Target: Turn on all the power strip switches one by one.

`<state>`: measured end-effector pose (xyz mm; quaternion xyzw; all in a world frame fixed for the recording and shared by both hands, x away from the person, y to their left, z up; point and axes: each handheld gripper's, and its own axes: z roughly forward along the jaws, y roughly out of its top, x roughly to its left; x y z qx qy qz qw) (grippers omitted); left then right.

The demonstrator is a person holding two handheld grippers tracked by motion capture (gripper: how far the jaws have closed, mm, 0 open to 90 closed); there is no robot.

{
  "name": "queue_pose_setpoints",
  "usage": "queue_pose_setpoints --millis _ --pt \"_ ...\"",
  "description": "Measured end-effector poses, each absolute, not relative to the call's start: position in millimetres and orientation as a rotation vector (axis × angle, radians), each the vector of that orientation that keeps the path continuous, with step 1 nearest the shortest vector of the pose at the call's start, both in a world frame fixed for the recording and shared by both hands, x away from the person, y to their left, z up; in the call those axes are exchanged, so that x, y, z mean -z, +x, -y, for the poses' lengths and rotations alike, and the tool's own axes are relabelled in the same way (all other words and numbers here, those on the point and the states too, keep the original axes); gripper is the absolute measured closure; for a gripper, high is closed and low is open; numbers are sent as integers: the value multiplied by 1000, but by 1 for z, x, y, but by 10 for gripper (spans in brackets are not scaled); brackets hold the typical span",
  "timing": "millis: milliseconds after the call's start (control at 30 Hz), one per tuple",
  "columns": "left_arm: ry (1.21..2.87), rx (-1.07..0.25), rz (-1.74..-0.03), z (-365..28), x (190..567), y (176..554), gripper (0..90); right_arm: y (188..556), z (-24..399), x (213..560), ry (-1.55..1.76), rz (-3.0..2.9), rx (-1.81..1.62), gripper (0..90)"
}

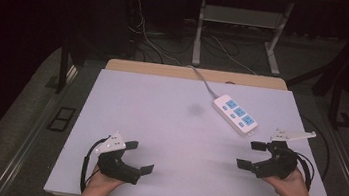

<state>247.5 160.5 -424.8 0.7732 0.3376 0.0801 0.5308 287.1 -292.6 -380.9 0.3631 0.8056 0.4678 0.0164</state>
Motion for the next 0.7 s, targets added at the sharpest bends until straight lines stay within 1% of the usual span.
queue_pose_setpoints --millis 700 --pt "1854 -194 -802 -160 425 248 0 320 288 368 1084 -2591 -1358 4"
